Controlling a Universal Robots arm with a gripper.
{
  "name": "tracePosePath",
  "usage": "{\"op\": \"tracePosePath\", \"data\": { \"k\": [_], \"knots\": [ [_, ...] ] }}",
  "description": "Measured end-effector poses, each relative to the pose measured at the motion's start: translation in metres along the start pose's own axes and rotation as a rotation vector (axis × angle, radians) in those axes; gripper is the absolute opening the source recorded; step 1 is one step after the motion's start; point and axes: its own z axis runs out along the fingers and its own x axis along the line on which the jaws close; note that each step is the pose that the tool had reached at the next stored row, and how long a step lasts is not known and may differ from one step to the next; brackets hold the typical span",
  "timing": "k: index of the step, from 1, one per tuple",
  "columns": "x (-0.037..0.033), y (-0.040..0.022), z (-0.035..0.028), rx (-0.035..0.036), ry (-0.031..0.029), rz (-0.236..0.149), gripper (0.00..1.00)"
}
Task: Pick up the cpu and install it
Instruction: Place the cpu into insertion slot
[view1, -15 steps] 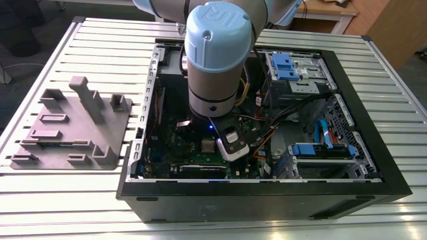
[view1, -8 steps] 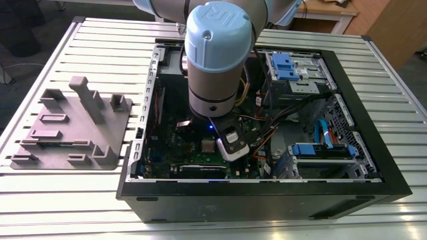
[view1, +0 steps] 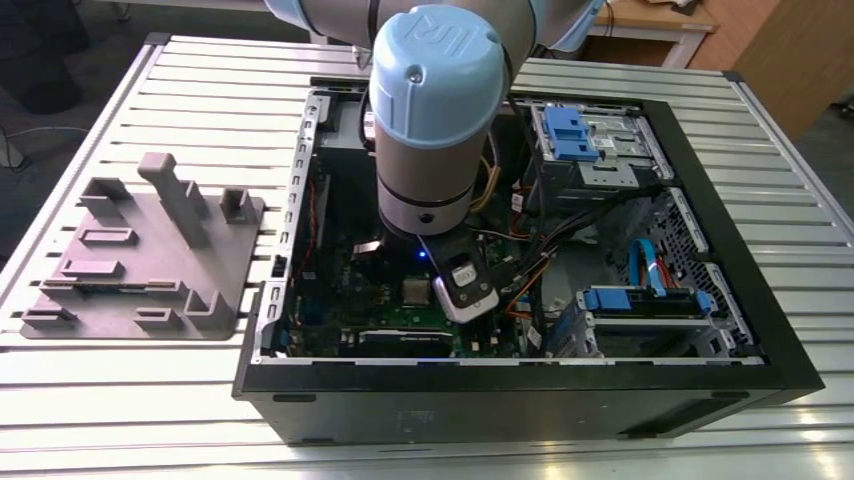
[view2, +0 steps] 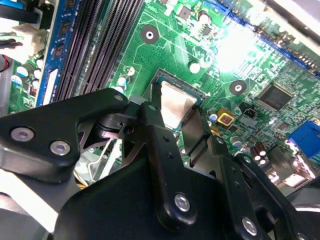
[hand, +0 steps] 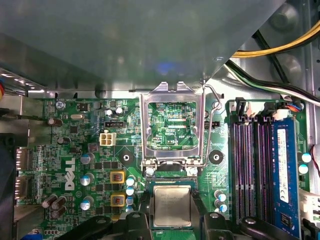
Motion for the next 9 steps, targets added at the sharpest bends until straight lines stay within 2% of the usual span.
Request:
{"op": "tracePosePath", "data": {
  "k": [9],
  "knots": [
    [0.0000,-0.0002,0.0003,-0.0001,0.0000,0.000,0.42]
  ]
}}
